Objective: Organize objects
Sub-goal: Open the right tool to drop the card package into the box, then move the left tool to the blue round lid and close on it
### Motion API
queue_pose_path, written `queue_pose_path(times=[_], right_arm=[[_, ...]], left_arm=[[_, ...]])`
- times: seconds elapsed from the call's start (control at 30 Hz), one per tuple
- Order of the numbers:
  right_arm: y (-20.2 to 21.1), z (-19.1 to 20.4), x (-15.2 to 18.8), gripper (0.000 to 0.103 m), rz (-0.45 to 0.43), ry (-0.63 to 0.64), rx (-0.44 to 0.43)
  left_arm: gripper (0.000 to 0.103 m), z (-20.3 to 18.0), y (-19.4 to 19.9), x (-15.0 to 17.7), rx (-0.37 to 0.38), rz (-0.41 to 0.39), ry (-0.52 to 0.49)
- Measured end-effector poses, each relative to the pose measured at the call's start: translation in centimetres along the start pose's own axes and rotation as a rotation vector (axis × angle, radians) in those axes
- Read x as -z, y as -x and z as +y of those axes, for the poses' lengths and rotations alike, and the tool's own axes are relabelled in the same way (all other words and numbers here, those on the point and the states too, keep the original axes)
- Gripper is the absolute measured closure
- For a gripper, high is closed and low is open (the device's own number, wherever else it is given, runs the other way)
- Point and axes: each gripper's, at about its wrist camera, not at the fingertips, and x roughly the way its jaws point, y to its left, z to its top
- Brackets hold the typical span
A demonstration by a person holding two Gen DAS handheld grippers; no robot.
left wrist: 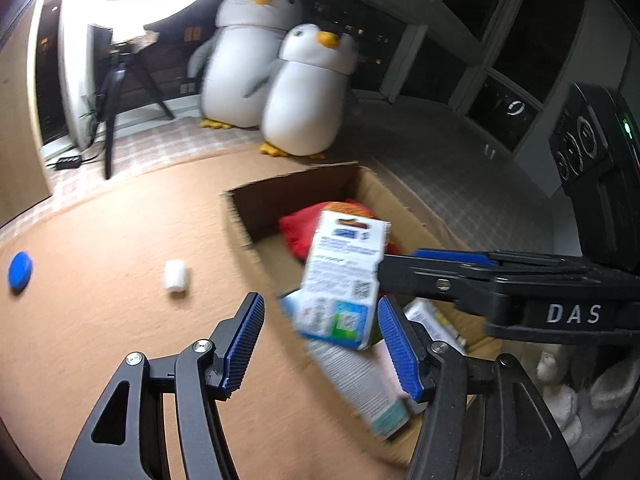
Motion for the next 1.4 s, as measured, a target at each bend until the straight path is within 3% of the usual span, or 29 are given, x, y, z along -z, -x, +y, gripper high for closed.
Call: queue_pose_path(times=[0.33, 0.43, 0.6, 0.8, 1.07, 1.4], right_arm=[[-0.7, 5.1, 2.2, 0.051, -0.01, 0.06, -0.015], [-1.1, 7.1, 2.9, 0.043, -0.004, 0.088, -0.03], [-1.8, 10.2, 3.8, 0.042, 0.028, 0.104, -0.072], [-1.7, 12.6, 4.6, 0.041, 0.007, 0.114, -0.097], [-0.9, 13.0, 5.2, 0.039, -0.042, 0.093, -0.093], [-0.6, 12.1, 6.7, 0.039, 0.005, 0.098, -0.054]], left_arm=[[0.034, 9.4, 5.1, 2.0, -0.126, -0.025, 0.135], [0.032, 12.7, 6.8, 2.4, -0.166, -0.032, 0.178], [0.024, 18.1, 9.5, 2.5, -0.224, -0.045, 0.243], [0.022, 23.8, 11.0, 1.5, -0.298, -0.057, 0.302], [0.021, 28.2, 8.7, -1.1, -0.351, -0.015, 0.322], [0.021, 31.8, 2.7, -2.3, -0.429, 0.07, 0.385]])
